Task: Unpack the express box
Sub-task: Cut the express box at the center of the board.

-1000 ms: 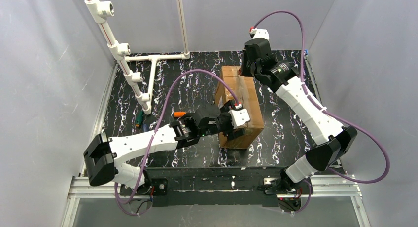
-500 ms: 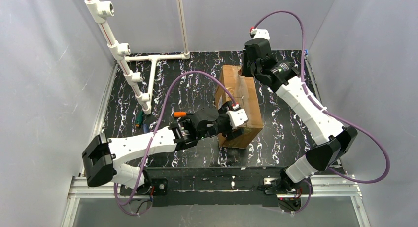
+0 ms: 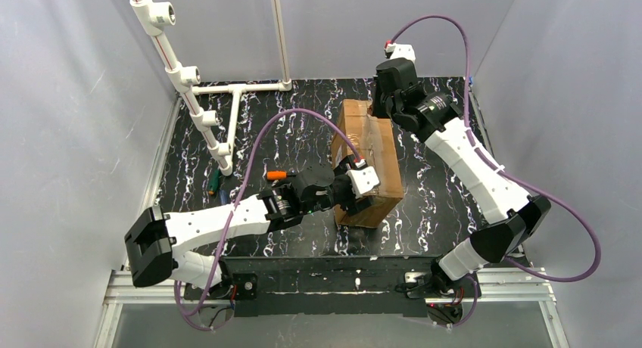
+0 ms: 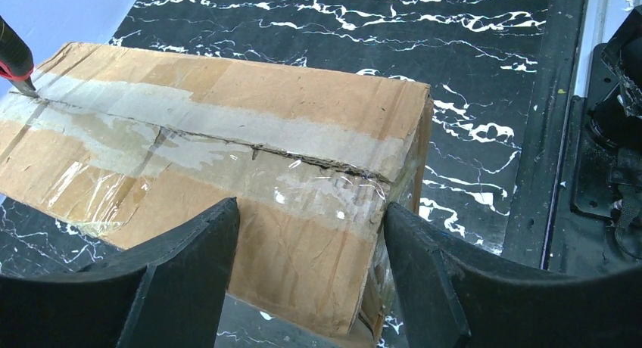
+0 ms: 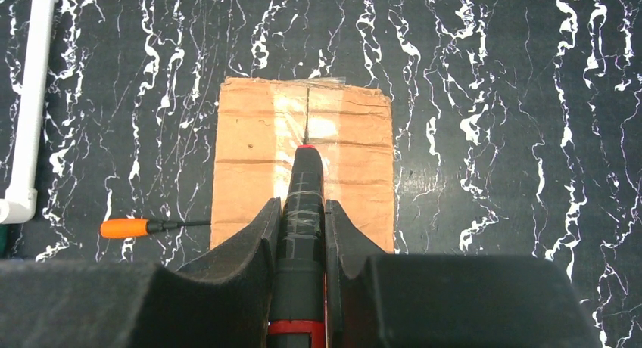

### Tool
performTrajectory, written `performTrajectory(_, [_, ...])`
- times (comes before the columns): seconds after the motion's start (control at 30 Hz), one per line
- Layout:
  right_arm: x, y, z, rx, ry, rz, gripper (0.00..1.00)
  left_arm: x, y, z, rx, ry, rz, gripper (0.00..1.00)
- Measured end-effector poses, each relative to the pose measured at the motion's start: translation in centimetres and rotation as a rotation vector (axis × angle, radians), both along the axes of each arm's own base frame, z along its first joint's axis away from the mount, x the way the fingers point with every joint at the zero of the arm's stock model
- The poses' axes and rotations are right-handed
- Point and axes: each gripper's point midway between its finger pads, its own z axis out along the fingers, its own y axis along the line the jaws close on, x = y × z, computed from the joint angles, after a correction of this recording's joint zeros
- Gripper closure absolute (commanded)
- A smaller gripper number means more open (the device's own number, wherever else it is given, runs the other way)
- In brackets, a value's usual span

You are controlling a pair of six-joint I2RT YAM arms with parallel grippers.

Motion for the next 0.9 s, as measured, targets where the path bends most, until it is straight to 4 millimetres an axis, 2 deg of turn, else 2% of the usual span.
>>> performTrajectory(0.3, [-0.3,0.3,0.1,-0.003,-0.002,0.008,0.99,-0.1,0.4,0.0,-0.003,0.003,0.008,0.33])
performTrajectory(0.43, [-0.3,0.6,-0.5,-0.004,-0.001,0.013,0.99,0.0,0.6,-0.1,-0.001,0.005,0.020,0.33])
performTrajectory(0.57, [-0.6,0.4,0.5,-0.004,-0.008,0.014,0.99,0.0,0.5,0.0,-0.005,0.004,0.021,0.33])
performTrajectory(0.9, [-1.1,0.5,0.0,-0.015,0.013,0.026,0.99,0.4,0.8,0.0,-0.004,0.001,0.045,0.33])
